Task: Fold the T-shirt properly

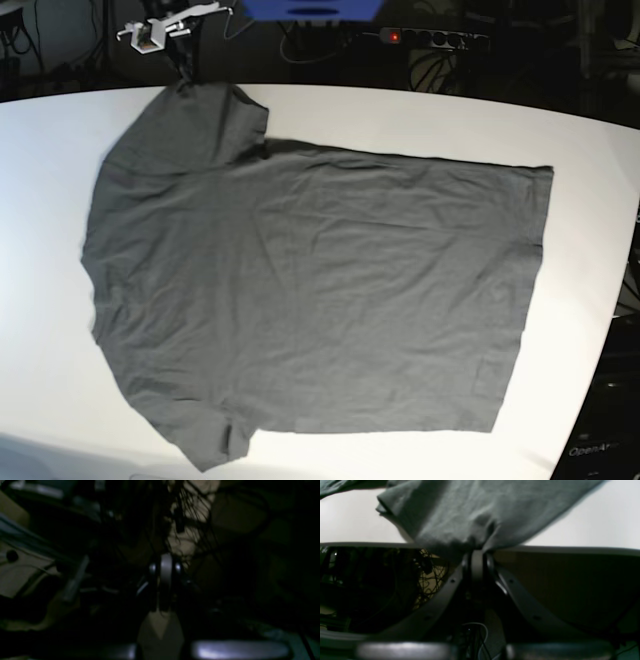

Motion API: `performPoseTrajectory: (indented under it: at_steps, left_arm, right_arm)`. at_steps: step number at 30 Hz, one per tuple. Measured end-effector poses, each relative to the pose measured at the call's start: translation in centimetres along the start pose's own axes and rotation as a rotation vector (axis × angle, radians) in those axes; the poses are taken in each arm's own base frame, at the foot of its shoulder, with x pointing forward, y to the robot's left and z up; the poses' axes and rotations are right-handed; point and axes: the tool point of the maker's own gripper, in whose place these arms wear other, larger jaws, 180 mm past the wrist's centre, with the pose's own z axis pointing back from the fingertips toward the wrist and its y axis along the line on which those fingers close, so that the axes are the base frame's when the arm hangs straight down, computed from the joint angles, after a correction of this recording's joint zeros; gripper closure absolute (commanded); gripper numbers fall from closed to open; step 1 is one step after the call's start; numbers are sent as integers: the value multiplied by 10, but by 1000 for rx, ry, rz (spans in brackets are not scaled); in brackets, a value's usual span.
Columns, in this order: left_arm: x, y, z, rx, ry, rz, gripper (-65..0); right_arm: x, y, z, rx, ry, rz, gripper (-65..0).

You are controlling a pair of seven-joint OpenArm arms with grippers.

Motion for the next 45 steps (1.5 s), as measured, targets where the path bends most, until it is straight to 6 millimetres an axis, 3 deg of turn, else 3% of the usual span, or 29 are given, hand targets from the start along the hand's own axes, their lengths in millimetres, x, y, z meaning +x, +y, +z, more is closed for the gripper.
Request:
performPoseTrajectory:
  at_steps: [3, 8, 14, 18, 21, 24, 27, 33, 39, 45]
  left_arm:
    - [6, -1, 3, -2, -32, 12, -12]
    - [37, -27, 2, -76, -169, 58, -12]
    - [116, -15, 30, -80, -326, 82, -12]
    - [181, -43, 26, -192, -328, 74, -12]
    - [211, -49, 20, -213, -334, 52, -12]
    - [221, -66, 13, -264, -281, 23, -12]
    - [230, -68, -3, -262, -205, -37, -12]
    - [274, -71, -49, -241, -144, -186, -12]
    - [279, -82, -70, -313, 12, -290, -12]
    - [297, -60, -99, -196, 124, -400, -12]
  right_arm:
    - [0, 0, 0, 0, 0, 1, -4]
    - [-1, 1, -1, 7, 4, 3, -4]
    - [0, 1, -2, 6, 4, 7, -4]
    - [1, 1, -5, 8, 2, 6, -3]
    - [0, 1, -5, 7, 4, 5, -3]
    - [-1, 1, -5, 7, 10, 5, -3]
    - [-1, 0, -6, 6, 8, 6, -3]
    - [-1, 0, -5, 6, 10, 6, -3]
    - [0, -3, -5, 8, 9, 16, -3]
    - [-3, -4, -8, 10, 32, 23, -3]
